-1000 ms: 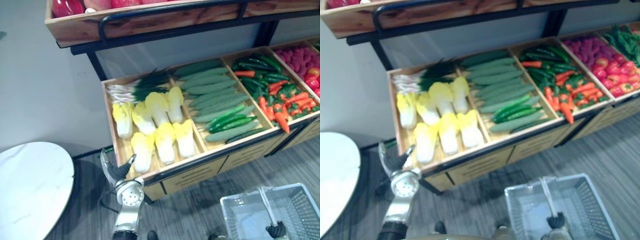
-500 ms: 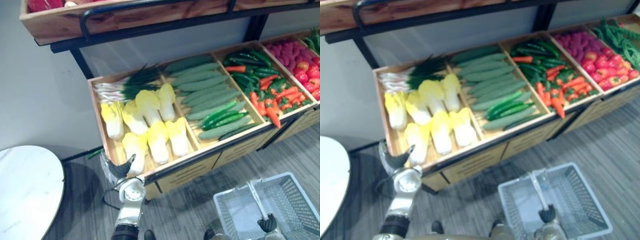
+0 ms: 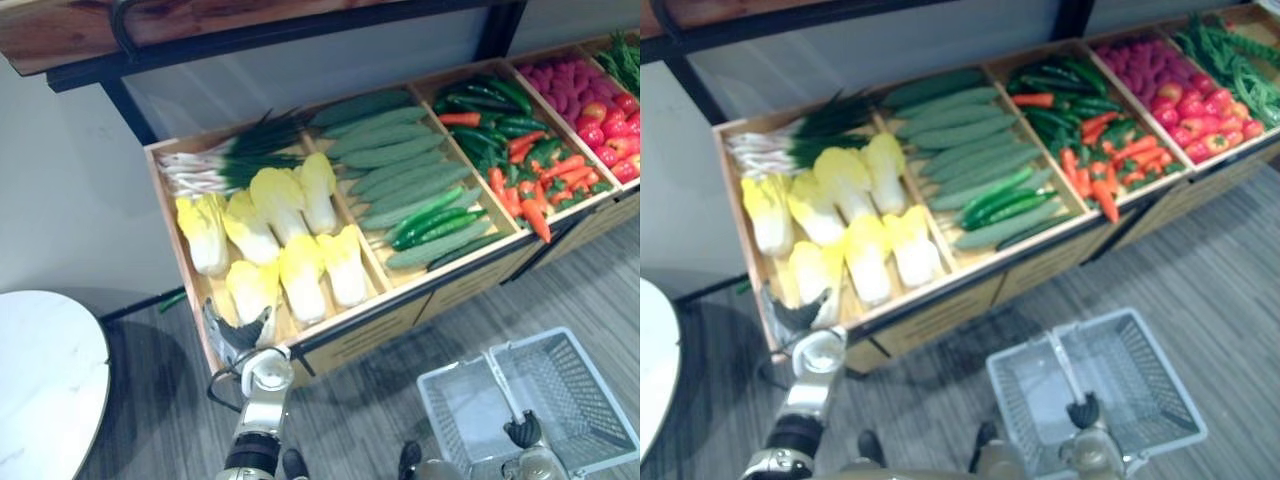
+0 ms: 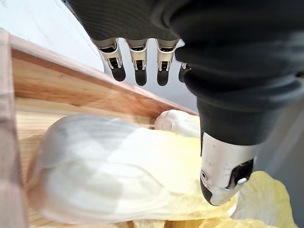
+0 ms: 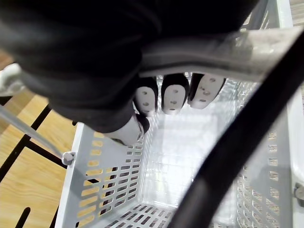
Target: Pick vegetable in the basket
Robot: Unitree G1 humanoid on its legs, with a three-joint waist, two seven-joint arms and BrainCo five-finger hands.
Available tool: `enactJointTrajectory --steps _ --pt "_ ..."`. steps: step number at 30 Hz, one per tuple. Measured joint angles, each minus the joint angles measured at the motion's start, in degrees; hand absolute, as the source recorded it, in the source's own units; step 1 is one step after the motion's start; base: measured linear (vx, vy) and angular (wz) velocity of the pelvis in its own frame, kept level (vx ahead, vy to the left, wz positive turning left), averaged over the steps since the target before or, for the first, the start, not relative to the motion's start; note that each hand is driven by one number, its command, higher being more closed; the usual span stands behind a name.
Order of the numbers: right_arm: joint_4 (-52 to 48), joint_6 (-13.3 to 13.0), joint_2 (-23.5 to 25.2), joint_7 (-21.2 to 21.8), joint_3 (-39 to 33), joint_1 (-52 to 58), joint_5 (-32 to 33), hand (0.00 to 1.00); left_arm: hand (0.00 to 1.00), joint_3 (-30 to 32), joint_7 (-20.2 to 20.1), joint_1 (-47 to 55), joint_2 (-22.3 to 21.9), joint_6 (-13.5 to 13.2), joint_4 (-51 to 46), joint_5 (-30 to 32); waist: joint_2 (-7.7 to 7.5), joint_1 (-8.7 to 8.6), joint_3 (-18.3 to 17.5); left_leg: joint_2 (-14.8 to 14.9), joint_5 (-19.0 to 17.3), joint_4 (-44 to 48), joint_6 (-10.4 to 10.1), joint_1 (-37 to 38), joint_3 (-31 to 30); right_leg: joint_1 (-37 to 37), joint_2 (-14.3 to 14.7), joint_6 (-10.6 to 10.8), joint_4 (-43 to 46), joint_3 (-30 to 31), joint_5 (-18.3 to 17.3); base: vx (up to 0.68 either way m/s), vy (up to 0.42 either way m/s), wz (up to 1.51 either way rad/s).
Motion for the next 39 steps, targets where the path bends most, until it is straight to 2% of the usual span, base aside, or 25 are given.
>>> enactJointTrajectory --steps 7,14,15,19,24,31,37,39 --pt "-0.1 0.0 0.1 -0.3 -0.1 -1.5 0.1 1.0 0.0 1.7 0.0 -2.3 0.0 2.5 2.9 0.0 0.05 -0.12 2.0 0.0 0.1 0.0 0.0 -0.8 0.4 -1.4 0.1 -0.1 0.0 0.6 0.2 0.05 0.0 -0.05" --pt "-0.2 0.0 0.1 -0.3 -0.1 -2.7 0.1 1.0 0.0 2.8 -0.2 -4.6 -0.1 5.5 7.0 0.0 0.01 -0.06 2.5 -0.1 0.2 0.1 -0.2 -1.6 1.6 -3.0 0.2 -0.4 0.0 2.0 0.5 0.05 -0.001 -0.09" --pt "-0.2 0.0 0.1 -0.3 -0.1 -2.7 0.1 1.0 1.0 3.1 -0.5 -4.9 -0.1 5.9 7.8 0.0 0.02 -0.15 2.5 -0.1 0.2 0.1 -0.2 -1.6 1.8 -3.1 0.3 -0.6 -0.1 2.2 0.6 0.05 -0.008 -0.11" --pt "-0.2 0.0 -0.3 0.0 -0.3 -2.7 0.6 1.0 1.0 4.6 -2.2 -7.7 0.2 7.6 11.1 0.2 0.27 -0.08 2.7 -0.1 0.4 0.1 -0.3 -1.4 2.1 -3.1 0.4 -0.7 -0.1 2.5 0.8 0.01 -0.002 -0.02" --pt "0.0 -0.3 -1.3 1.6 0.0 -3.6 0.6 1.0 1.0 4.7 -6.0 -11.2 3.1 9.3 15.8 2.3 0.8 0.0 2.9 -0.1 0.4 0.0 -0.3 -1.6 3.1 -3.0 0.5 -0.5 -0.7 3.0 2.0 -0.05 0.007 -0.05" --pt "-0.1 -1.9 -2.2 2.6 1.5 -3.7 0.7 1.0 1.0 4.6 -10.4 -14.3 5.0 9.5 17.7 2.4 0.85 -0.06 4.1 -0.4 0.1 0.0 -0.1 -1.7 3.4 -2.2 0.9 0.7 -4.0 4.7 3.2 -0.06 0.017 0.01" --pt "0.0 -2.0 -2.2 2.6 1.4 -3.5 0.7 1.0 1.0 4.7 -10.2 -14.0 4.2 9.1 17.0 1.6 0.91 -0.08 4.1 -1.5 0.3 0.0 0.5 -1.5 3.2 -1.5 0.3 0.7 -4.7 5.6 4.3 0.08 0.027 0.04" --pt "0.0 -2.0 -2.1 2.6 1.4 -3.2 0.7 1.0 1.0 5.1 -9.1 -11.7 2.6 9.1 12.6 0.8 0.89 -0.09 4.1 -1.9 0.3 0.1 0.5 -1.0 2.9 -0.6 0.0 0.6 -5.3 5.3 4.7 0.15 0.029 0.1"
